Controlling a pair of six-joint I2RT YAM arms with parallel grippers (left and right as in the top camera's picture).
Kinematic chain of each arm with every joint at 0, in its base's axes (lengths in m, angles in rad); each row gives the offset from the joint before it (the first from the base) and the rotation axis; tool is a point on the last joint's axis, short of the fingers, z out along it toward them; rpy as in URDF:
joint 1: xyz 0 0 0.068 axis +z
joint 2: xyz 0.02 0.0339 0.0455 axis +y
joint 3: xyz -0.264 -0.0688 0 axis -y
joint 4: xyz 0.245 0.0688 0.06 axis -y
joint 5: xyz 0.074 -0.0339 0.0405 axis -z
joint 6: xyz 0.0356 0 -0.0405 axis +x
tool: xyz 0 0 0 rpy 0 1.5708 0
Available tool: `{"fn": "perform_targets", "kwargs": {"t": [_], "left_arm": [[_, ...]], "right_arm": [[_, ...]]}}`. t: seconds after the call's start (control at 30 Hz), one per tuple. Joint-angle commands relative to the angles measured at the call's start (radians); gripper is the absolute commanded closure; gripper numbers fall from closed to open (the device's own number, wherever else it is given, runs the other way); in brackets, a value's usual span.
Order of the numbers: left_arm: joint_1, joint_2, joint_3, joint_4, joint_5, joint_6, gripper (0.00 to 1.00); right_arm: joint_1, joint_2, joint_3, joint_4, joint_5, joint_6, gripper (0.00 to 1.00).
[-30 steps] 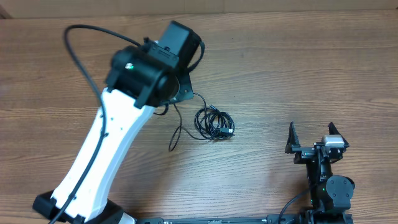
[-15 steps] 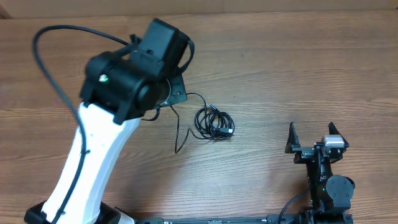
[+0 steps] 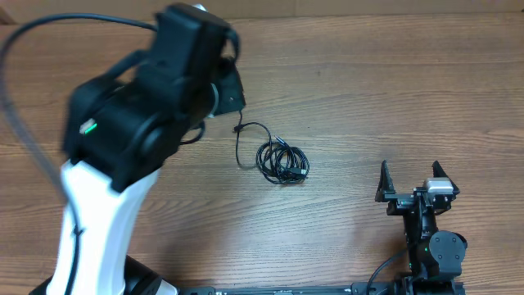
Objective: Untangle cables
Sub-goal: 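Lift the cable strand with the left gripper up and to the left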
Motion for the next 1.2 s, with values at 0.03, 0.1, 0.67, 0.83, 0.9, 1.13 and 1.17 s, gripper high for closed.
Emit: {"fn": "perform_targets", "kwargs": {"t": [0.03,0.1,0.67,0.83,0.9,1.13,1.17], "left_arm": [[0.007,-0.019,0.155,-0.009,-0.163,0.026,0.96],[0.007,-0.019,0.164,-0.024,-0.256,0.025,0.96],[0.068,-0.009,0.010,-0.097,-0.240,-0.018,0.96],[0.068,-0.009,-0.052,-0.097,-0.186,-0.018,0.96],[0.068,-0.009,-0.066,-0.097,-0.164,-0.018,0.96],[0.068,-0.009,-0.075,-0.097,-0.158,-0.019,0.96],[0.068,-0.009,-0.075,-0.097,-0.158,-0.018,0.96]], "right_arm": [[0.005,-0.009,-0.010,0.007,0.006,-0.003,0.00],[0.005,-0.009,-0.010,0.007,0.006,-0.003,0.00],[0.005,-0.009,-0.010,0.007,0.006,-0.003,0.00],[0.005,-0.009,-0.010,0.010,0.006,-0.003,0.00],[0.005,-0.009,-0.010,0.019,-0.019,0.015,0.00],[0.006,-0.009,-0.010,0.131,-0.649,0.393,0.00],[0.006,-0.009,-0.010,0.151,-0.698,0.465,0.00]]}}
